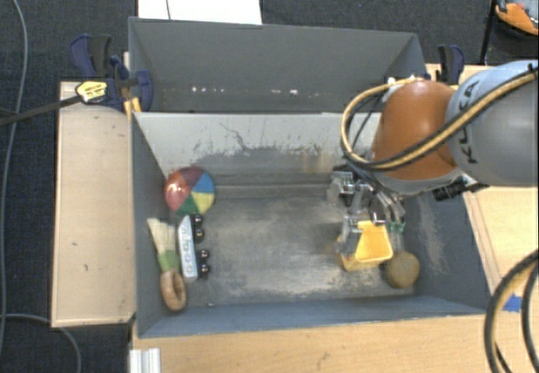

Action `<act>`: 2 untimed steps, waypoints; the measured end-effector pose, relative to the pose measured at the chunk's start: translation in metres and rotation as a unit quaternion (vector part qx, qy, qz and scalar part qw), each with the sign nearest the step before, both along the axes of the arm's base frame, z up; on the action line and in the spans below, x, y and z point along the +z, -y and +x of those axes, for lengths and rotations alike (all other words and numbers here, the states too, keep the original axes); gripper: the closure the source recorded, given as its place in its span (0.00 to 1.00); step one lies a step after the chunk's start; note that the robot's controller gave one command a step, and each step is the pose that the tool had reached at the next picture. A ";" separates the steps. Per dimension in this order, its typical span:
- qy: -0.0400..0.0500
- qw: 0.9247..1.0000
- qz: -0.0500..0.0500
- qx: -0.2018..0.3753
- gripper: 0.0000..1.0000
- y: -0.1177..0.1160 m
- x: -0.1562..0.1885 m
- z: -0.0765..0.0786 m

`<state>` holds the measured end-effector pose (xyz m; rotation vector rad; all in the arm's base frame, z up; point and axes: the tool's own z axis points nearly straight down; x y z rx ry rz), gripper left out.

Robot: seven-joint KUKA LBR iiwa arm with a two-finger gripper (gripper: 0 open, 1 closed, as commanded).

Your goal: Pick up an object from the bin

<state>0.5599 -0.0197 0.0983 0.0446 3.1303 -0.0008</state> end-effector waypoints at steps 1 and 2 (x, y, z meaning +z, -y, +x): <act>-0.003 0.999 0.003 0.039 0.00 0.022 -0.014 -0.031; -0.002 0.995 0.000 0.096 0.00 0.041 -0.022 -0.047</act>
Offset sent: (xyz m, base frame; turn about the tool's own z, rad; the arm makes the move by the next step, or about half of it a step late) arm -0.0513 -0.0470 -0.0268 -0.2114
